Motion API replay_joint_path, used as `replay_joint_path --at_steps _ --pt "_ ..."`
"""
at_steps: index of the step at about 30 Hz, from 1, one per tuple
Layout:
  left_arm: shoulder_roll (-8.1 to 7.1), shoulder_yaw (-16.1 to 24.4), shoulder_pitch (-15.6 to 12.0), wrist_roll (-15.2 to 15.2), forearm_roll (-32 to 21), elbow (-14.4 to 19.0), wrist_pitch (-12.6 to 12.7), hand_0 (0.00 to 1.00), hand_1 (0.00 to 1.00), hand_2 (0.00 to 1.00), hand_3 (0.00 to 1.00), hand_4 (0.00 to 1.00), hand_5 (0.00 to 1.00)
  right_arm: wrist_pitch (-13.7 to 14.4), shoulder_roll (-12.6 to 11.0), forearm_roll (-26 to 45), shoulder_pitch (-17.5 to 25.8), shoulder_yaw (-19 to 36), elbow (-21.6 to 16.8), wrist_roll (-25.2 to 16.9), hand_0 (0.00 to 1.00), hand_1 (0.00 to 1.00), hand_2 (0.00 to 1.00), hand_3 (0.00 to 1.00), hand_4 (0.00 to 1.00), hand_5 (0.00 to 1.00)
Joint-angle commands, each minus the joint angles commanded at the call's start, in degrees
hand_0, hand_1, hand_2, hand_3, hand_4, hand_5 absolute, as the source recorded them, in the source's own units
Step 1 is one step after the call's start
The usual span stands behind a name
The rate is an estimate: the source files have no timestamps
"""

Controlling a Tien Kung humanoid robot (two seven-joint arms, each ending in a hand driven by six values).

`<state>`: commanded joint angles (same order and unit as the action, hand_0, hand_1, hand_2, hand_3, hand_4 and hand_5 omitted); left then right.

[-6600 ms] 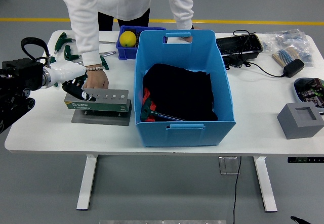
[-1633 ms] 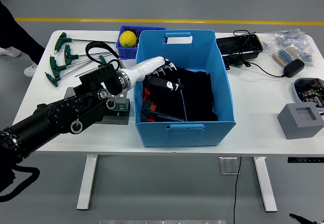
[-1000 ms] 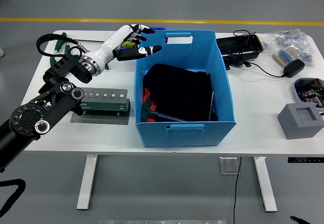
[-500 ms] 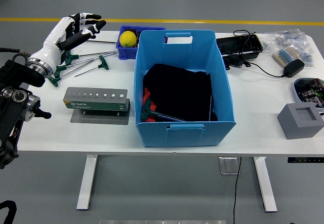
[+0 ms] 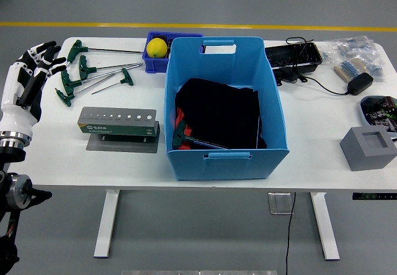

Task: Lift tool from toolbox,place it in box,lift tool from toolbox,place it in box

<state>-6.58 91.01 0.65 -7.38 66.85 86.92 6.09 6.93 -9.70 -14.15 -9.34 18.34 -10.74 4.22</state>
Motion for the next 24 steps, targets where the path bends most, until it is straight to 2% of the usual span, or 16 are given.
replay_joint_path --at_steps 3,5,9,13,17,24 --pt "-0.14 2.5 -3.0 0.7 -1.1 1.7 -0.8 0.621 0.677 0.762 0.705 0.899 0.634 0.2 0.0 0.2 -0.2 -0.1 -0.1 0.0 0.679 0.66 0.718 0.563 0.792 0.674" --pt "-0.21 4.0 -3.5 1.4 -0.9 2.6 -1.6 0.639 0.681 0.787 0.722 0.893 0.646 0.3 0.0 -0.2 -0.3 0.0 -0.1 0.1 0.68 0.659 0.718 0.563 0.792 0.674" --pt "-0.25 6.7 -2.3 2.9 0.2 3.7 -3.8 0.639 0.681 0.787 0.722 0.893 0.646 0.3 0.1 0.4 -0.6 -0.9 -0.4 -0.2 0.68 0.659 0.718 0.563 0.792 0.674" --pt "-0.28 7.2 0.0 4.0 0.4 3.5 -5.5 0.647 0.682 0.791 0.729 0.893 0.657 0.3 0.2 1.4 -1.1 -2.0 -0.6 -0.6 0.681 0.661 0.719 0.563 0.791 0.674" --pt "-0.22 6.9 0.6 4.9 1.2 3.2 -6.3 0.655 0.685 0.798 0.733 0.894 0.663 0.4 0.5 1.4 -1.3 -2.4 -0.8 -0.7 0.68 0.661 0.719 0.563 0.792 0.674" --pt "-0.25 7.0 0.2 5.2 1.5 2.6 -6.2 0.656 0.692 0.8 0.736 0.892 0.665 0.6 0.6 1.6 -1.4 -3.1 -0.9 -0.8 0.681 0.662 0.72 0.565 0.791 0.674"
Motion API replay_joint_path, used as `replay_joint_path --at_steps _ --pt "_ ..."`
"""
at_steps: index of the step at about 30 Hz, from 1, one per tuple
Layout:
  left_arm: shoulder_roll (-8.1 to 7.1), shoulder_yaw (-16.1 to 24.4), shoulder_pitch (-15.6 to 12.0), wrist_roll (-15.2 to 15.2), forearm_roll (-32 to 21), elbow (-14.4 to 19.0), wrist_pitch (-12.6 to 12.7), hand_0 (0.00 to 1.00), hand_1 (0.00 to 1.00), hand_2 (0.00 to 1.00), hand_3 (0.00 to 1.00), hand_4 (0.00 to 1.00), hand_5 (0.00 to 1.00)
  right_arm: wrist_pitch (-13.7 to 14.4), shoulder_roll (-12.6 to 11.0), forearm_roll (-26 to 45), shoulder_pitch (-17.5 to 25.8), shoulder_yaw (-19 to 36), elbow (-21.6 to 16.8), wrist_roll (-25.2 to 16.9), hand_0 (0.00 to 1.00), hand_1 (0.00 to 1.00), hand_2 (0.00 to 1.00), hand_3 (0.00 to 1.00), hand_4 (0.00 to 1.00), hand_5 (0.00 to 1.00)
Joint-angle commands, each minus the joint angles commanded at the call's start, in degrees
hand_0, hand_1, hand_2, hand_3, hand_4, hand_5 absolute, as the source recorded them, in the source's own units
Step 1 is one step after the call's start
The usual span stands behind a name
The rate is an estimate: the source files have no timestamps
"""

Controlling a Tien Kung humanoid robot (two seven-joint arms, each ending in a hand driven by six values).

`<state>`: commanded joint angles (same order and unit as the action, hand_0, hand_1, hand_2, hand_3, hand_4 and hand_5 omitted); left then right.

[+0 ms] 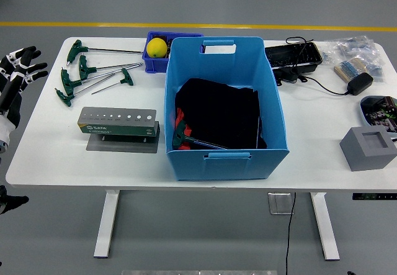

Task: Lift tool from toolbox,place it in box,lift tool from toolbox,place it in box

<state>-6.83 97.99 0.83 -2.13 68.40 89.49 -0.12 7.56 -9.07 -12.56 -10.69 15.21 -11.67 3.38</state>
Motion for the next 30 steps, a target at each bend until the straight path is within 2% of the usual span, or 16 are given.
replay_joint_path --at_steps 20,30 --pt "-0.03 0.4 -0.9 0.2 0.4 -0.8 0.2 0.666 0.698 0.8 0.738 0.906 0.711 -0.8 0.5 -2.6 -0.1 -0.8 0.5 0.0 0.683 0.669 0.72 0.564 0.793 0.674" --pt "1.14 1.7 -1.2 0.3 0.7 -0.7 0.6 0.668 0.699 0.8 0.738 0.907 0.715 -1.3 -0.2 -0.2 -1.2 -2.9 0.6 -0.7 0.684 0.671 0.719 0.565 0.794 0.674"
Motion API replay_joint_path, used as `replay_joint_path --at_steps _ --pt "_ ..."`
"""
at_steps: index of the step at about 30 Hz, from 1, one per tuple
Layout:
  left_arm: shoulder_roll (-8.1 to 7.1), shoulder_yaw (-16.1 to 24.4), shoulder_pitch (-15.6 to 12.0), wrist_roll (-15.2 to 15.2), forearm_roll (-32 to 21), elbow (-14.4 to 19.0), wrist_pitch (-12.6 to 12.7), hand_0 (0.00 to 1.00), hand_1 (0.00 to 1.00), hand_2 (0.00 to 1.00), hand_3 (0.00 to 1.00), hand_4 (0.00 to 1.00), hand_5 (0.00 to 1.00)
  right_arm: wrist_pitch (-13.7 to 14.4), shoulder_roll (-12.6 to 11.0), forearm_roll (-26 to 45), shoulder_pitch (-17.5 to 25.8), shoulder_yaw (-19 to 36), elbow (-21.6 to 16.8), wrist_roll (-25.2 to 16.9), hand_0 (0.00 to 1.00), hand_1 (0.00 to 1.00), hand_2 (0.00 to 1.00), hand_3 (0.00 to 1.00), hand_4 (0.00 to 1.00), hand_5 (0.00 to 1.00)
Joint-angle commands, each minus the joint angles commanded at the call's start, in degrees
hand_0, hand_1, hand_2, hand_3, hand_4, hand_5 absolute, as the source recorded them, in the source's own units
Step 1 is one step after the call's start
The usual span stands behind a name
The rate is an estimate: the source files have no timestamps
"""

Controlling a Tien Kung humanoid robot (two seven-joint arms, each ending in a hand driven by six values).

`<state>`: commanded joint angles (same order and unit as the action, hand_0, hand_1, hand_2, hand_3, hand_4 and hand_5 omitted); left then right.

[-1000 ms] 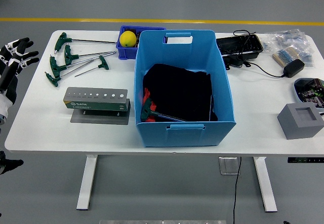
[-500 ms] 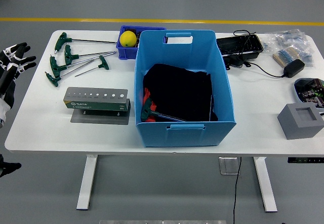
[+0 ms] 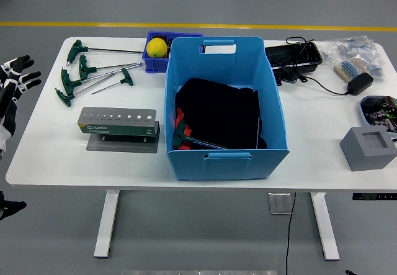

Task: Lift tool from toolbox,place it in box,lift tool from toolbox,place it in box

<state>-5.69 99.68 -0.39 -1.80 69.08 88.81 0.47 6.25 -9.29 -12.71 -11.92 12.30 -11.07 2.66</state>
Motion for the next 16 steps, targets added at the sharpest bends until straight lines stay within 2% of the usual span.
replay_joint_path --at_steps 16 --pt "1.0 0.8 1.3 0.0 -0.3 0.2 0.0 0.668 0.698 0.801 0.737 0.907 0.719 -0.3 0.0 6.0 -0.7 -4.0 0.5 -1.6 0.689 0.672 0.72 0.566 0.797 0.676"
